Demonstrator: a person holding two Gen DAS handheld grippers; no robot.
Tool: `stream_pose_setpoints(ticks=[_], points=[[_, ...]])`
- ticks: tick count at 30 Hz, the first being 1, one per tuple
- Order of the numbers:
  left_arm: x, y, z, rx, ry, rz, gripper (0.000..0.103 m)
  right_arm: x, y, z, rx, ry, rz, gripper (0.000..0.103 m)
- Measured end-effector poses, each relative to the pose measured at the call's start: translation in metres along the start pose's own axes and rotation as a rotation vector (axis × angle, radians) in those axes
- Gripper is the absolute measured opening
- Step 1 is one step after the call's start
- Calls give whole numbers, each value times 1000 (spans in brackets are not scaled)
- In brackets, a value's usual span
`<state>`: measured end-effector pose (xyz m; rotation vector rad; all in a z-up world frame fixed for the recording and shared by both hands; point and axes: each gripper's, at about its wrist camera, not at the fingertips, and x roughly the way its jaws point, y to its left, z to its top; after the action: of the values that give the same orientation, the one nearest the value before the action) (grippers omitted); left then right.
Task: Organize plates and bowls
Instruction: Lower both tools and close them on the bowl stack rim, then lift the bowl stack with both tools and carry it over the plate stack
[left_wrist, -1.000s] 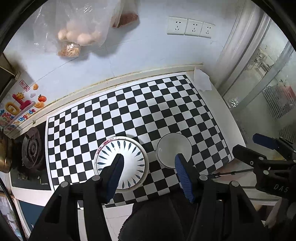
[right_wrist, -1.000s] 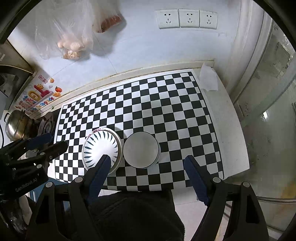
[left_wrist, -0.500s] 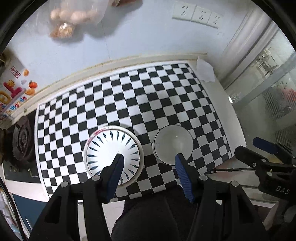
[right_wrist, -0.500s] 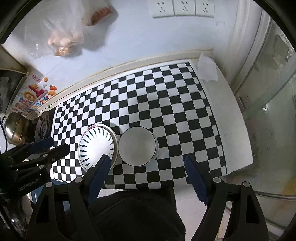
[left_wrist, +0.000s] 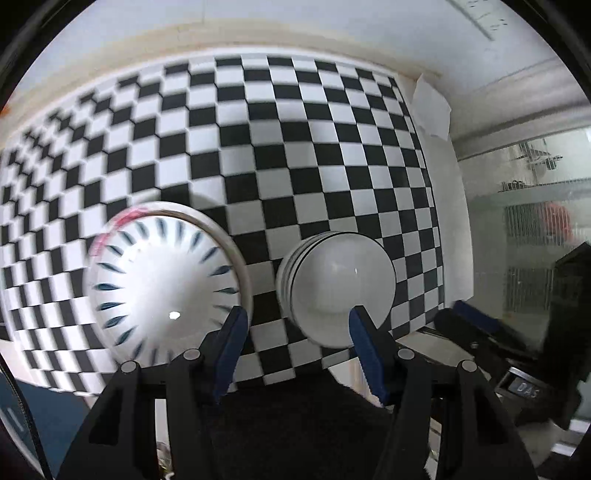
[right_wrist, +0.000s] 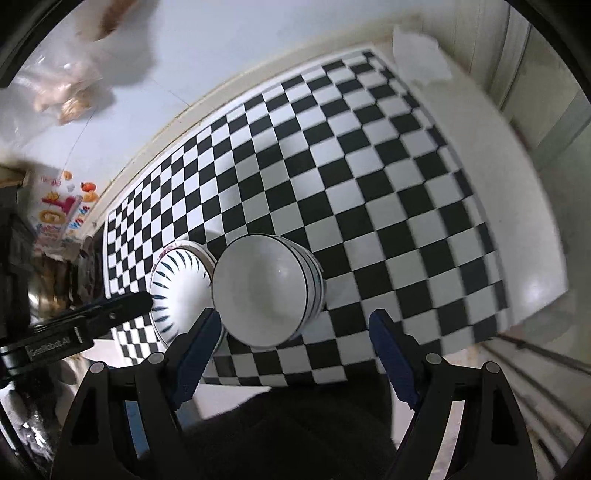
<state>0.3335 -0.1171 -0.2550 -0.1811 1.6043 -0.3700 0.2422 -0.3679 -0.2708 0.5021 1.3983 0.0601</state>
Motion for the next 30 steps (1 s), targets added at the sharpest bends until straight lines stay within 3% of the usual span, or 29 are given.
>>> stream_pose_setpoints(ticks=[10, 18, 23, 25, 30], points=[[80, 10, 35, 0, 155, -79, 55, 101, -53, 13, 158, 88, 240, 85], [115, 11, 43, 30, 219, -128, 53, 154, -48, 15, 145, 135, 367, 85], [131, 23, 42, 9, 240, -152, 52, 181, -50, 13, 157, 151, 377, 83], [134, 24, 41, 14, 235, -169, 43, 192, -51, 12, 171, 165, 404, 78], [135, 25, 39, 32, 218, -185, 42, 212, -58, 9, 192, 167, 425, 67]])
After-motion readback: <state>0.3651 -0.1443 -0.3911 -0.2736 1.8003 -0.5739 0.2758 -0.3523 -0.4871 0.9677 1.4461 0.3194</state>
